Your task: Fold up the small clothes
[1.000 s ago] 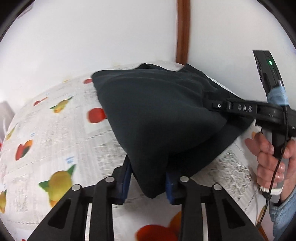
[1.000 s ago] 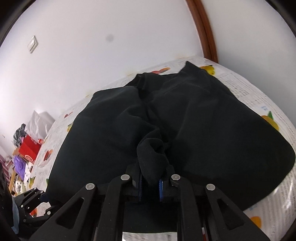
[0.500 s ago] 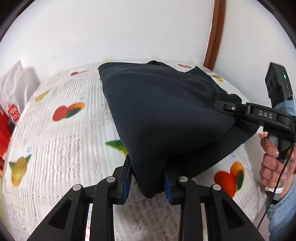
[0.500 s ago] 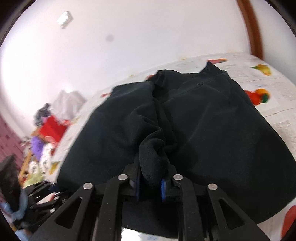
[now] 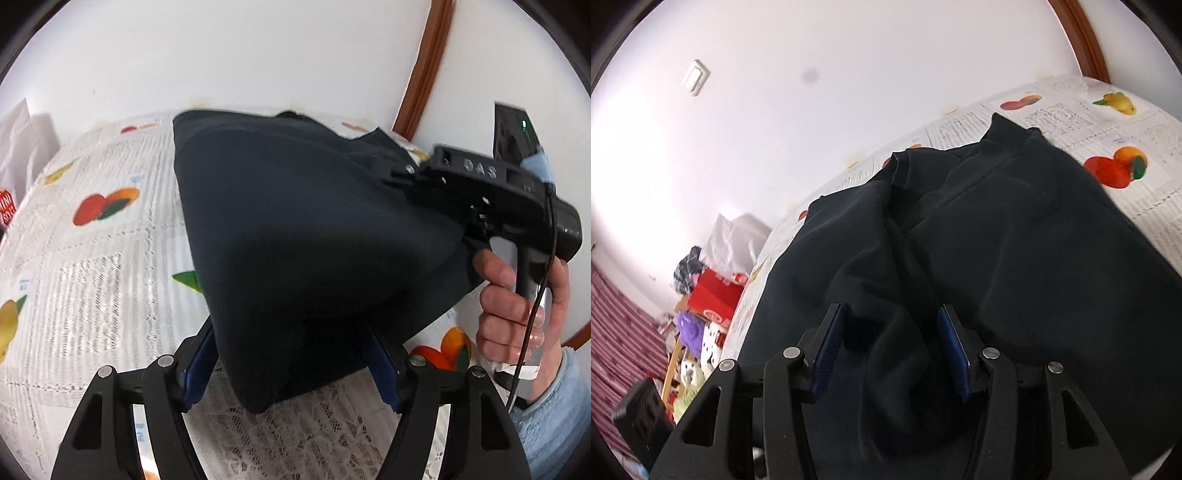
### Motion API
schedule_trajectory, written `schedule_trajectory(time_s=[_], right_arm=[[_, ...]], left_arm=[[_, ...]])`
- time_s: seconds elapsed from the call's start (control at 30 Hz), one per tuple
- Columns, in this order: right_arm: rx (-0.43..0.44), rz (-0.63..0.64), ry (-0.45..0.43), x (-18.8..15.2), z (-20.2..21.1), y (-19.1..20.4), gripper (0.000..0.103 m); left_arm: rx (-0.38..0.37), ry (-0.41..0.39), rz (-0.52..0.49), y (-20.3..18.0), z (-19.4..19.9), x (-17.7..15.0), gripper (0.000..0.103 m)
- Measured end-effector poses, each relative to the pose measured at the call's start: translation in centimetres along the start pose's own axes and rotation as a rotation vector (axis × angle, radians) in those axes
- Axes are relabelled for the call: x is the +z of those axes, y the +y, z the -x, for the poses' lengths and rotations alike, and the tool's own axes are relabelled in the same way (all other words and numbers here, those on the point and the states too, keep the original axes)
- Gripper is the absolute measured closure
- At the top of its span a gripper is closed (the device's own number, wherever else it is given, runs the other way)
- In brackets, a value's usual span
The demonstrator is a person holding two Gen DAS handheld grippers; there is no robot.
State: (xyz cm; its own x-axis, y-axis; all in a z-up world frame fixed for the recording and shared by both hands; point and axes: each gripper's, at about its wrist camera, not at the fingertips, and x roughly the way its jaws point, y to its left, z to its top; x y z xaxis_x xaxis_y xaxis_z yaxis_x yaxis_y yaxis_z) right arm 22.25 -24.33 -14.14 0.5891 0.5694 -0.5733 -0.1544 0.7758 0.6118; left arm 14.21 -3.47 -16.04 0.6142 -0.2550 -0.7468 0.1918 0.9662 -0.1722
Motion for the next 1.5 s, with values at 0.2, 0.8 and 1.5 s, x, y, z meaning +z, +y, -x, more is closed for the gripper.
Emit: schedule_trajectory(time_s=[0.2, 0.8, 1.5], right_arm=[[-0.070, 0.088, 0.001, 0.1, -0.5, 1.8, 0.091], [-0.111, 0.082, -0.086, 0.2, 8.4, -6.1, 0.084], [-0.059, 0.089, -0.290, 3.7, 11.1, -5.4, 0.096]], left_arm=[[0.049, -0.005, -0.029, -0.3, -1.5, 0.5, 0.029], [0.042, -0.012, -0.033, 0.1, -1.5, 0.6, 0.031], [0.050, 0.010, -0.082, -3.9, -4.5, 2.2, 0.026]])
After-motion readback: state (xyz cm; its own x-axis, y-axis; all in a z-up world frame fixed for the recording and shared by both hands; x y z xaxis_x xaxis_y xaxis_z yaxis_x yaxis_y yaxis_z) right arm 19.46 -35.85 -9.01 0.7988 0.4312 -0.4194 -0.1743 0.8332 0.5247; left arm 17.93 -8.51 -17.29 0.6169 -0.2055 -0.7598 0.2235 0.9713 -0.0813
